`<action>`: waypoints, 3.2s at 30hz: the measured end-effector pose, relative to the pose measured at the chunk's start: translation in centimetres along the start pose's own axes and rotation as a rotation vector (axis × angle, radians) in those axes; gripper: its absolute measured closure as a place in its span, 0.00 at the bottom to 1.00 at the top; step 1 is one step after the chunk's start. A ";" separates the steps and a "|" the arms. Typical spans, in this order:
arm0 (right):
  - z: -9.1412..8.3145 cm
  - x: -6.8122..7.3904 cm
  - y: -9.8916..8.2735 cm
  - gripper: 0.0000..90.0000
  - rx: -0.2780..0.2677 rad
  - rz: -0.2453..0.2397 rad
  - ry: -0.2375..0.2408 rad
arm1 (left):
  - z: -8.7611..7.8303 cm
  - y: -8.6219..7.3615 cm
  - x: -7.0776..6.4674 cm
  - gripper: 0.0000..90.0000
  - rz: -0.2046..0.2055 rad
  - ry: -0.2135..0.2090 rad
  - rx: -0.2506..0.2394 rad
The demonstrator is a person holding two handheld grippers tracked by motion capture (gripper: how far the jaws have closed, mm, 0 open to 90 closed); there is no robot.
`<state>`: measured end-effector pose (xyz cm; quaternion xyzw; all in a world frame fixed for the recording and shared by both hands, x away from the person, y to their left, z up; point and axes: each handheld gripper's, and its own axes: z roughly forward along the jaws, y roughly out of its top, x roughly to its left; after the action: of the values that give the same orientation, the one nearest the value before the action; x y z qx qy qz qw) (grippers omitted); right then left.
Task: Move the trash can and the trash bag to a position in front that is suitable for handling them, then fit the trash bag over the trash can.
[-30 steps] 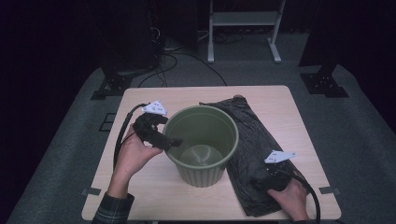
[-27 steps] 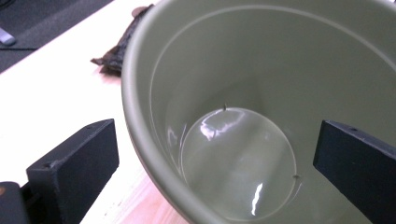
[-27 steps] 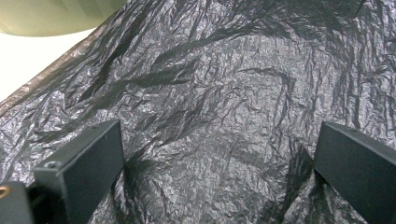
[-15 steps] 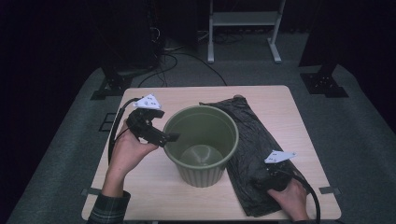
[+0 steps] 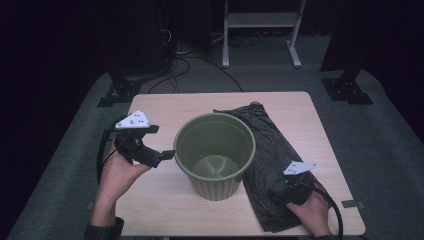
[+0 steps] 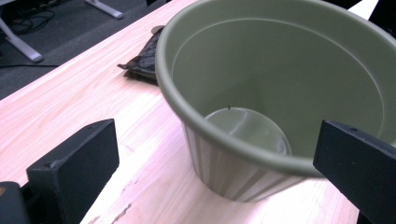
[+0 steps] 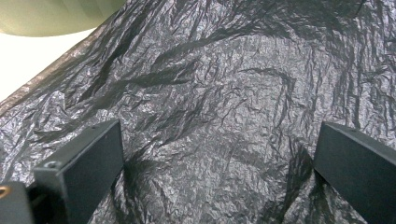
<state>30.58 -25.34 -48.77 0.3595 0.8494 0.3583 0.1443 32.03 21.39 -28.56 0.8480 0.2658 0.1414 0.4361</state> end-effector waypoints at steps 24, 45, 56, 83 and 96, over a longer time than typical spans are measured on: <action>0.0 0.0 0.0 0.00 0.000 0.000 -0.001 | 1.2 -7.5 -0.6 0.00 -0.048 0.054 -0.027; 0.0 0.0 0.0 0.00 -0.001 -0.001 -0.001 | 5.3 -12.6 -0.4 0.00 -0.078 0.076 0.019; 0.0 0.0 0.0 0.00 -0.001 -0.002 0.000 | 7.0 -15.6 0.2 0.00 -0.088 0.109 0.047; 0.0 0.0 0.0 0.00 0.001 -0.002 -0.003 | 9.1 -17.8 0.8 0.00 -0.100 0.126 0.160; -1.4 -0.4 0.6 0.00 -0.042 0.014 -0.022 | 9.1 -17.8 0.8 0.00 -0.100 0.126 0.160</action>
<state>30.45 -26.00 -47.35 0.3665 0.8374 0.3732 0.1588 31.20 24.29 -48.31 0.8553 0.3450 0.1507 0.3560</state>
